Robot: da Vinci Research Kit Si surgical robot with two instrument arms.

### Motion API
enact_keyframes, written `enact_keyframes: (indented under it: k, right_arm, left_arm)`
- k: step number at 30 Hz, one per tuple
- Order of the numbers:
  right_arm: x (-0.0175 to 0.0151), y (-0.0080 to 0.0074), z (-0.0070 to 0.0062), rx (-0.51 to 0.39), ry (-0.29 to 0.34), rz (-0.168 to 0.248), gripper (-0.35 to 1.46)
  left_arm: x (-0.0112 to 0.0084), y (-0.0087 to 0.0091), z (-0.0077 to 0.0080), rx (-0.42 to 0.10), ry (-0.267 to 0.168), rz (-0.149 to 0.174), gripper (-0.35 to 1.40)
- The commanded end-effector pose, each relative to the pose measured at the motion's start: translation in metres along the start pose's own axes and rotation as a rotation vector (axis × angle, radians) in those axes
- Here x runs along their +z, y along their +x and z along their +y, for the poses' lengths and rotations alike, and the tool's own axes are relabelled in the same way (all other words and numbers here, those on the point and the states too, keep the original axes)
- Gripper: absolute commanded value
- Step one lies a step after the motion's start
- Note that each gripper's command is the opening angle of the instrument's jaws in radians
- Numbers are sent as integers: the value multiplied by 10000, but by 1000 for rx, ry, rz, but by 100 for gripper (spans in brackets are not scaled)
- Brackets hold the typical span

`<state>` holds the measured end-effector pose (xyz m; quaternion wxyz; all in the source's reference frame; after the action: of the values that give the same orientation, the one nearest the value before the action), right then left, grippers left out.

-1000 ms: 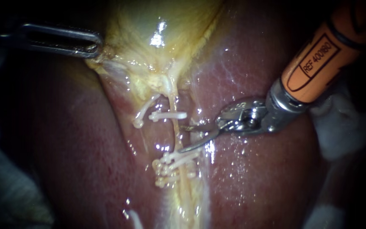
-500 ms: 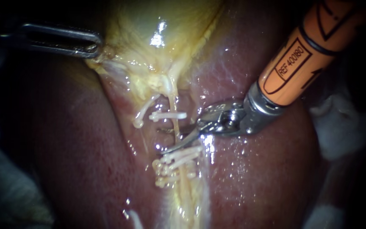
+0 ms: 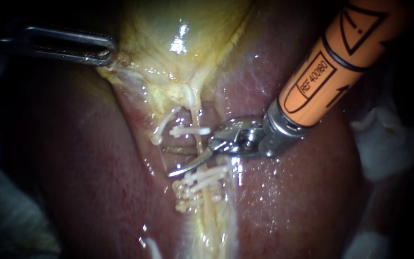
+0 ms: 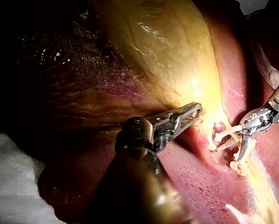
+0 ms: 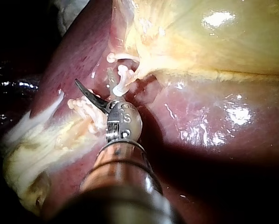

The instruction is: Go to the cutting position right tube

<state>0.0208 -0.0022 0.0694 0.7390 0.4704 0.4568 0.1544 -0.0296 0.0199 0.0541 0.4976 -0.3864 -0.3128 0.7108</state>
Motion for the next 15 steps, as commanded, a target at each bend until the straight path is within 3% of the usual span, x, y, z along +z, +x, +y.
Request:
enact_keyframes:
  k: [1,7,15]
  right_arm:
    - [0,2,-4,-11,11,9,135]
    - [4,12,-22,-36,65,53,130]
    - [8,22,-30,-90,114,56,130]
  left_arm:
    - [0,0,0,0,1,0,-35]
    - [0,0,0,0,0,0,-35]
    - [0,0,0,0,0,0,-35]
